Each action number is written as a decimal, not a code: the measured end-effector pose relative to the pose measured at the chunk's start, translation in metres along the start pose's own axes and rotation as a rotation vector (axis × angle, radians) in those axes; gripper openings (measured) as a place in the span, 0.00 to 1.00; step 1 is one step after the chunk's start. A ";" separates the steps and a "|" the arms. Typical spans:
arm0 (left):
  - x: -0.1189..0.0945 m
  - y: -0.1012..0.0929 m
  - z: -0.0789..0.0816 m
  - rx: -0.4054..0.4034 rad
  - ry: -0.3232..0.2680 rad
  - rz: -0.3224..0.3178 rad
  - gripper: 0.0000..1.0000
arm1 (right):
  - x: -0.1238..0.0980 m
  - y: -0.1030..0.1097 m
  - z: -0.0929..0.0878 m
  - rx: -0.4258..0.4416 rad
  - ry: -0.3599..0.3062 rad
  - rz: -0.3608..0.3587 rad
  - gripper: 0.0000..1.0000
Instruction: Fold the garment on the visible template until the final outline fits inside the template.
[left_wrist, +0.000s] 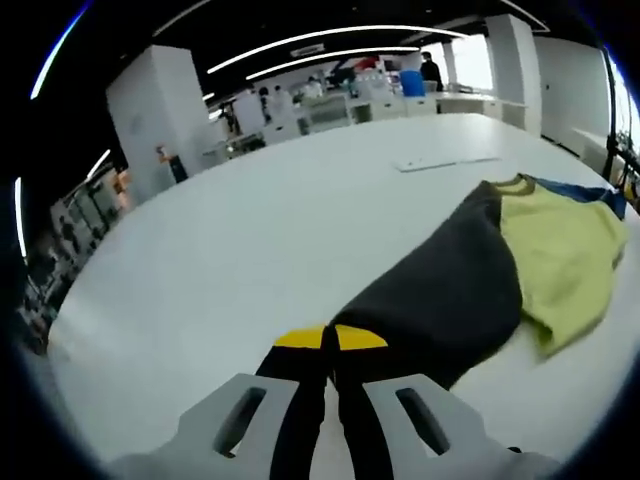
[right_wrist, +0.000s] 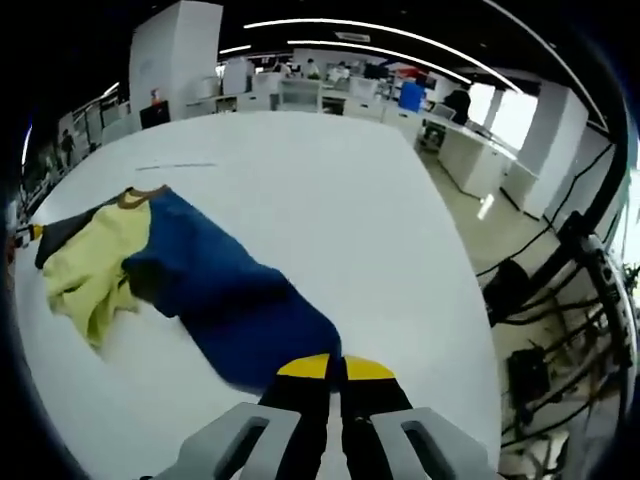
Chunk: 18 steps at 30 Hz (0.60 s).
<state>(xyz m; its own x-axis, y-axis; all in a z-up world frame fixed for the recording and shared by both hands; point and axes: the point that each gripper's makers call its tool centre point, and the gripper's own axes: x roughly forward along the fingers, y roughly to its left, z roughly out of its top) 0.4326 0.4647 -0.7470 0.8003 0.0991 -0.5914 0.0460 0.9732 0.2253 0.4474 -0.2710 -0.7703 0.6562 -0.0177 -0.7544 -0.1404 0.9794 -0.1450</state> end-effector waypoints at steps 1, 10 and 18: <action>0.001 0.001 -0.002 0.004 0.008 0.003 0.00 | 0.000 -0.003 -0.003 0.002 0.010 -0.010 0.00; 0.005 0.005 -0.011 0.067 0.075 0.022 0.00 | 0.002 -0.032 -0.020 0.001 0.051 -0.070 0.00; 0.006 0.004 -0.014 0.124 0.103 0.022 0.00 | 0.007 -0.044 -0.026 -0.002 0.052 -0.091 0.00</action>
<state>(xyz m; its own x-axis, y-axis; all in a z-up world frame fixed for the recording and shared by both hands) 0.4292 0.4726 -0.7607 0.7368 0.1470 -0.6600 0.1079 0.9380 0.3294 0.4388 -0.3193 -0.7854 0.6270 -0.1165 -0.7703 -0.0839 0.9729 -0.2155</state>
